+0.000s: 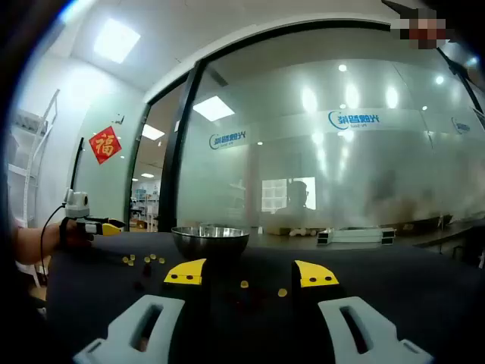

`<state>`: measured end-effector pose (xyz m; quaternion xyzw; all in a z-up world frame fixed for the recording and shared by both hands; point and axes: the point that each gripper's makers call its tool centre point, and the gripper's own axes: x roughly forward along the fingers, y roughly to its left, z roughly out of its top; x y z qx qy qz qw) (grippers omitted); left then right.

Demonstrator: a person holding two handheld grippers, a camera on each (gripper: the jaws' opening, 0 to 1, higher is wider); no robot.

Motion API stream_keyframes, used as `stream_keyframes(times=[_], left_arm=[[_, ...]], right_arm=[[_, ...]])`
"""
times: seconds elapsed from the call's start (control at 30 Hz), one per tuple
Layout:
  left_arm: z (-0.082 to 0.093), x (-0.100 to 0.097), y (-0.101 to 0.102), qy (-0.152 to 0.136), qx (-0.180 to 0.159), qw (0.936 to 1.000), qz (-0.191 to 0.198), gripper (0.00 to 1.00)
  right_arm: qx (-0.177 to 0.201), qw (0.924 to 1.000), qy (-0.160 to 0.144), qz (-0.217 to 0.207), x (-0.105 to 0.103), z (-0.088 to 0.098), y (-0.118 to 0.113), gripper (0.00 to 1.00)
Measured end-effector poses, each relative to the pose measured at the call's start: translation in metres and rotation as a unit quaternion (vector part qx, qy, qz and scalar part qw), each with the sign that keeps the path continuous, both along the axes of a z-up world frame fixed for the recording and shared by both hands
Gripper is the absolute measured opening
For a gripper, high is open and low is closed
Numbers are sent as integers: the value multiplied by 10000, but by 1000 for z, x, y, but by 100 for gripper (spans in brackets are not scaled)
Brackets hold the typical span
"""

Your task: Pick candy and put bowl

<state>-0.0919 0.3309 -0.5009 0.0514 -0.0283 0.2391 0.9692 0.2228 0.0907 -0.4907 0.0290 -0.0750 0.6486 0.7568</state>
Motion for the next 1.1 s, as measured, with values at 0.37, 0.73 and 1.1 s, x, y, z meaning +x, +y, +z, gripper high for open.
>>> stream_keyframes(times=[0.37, 0.73, 1.1], left_arm=[[1, -1, 1, -3, 16, 10000, 8, 34], [2, -1, 2, -26, 17, 10000, 13, 34], [2, -1, 1, -23, 23, 10000, 12, 34]], right_arm=[[8, 10000, -2, -4, 1, 0, 0, 38], [13, 10000, -6, -8, 1, 1, 0, 38], [27, 10000, -1, -15, 2, 1, -1, 38]])
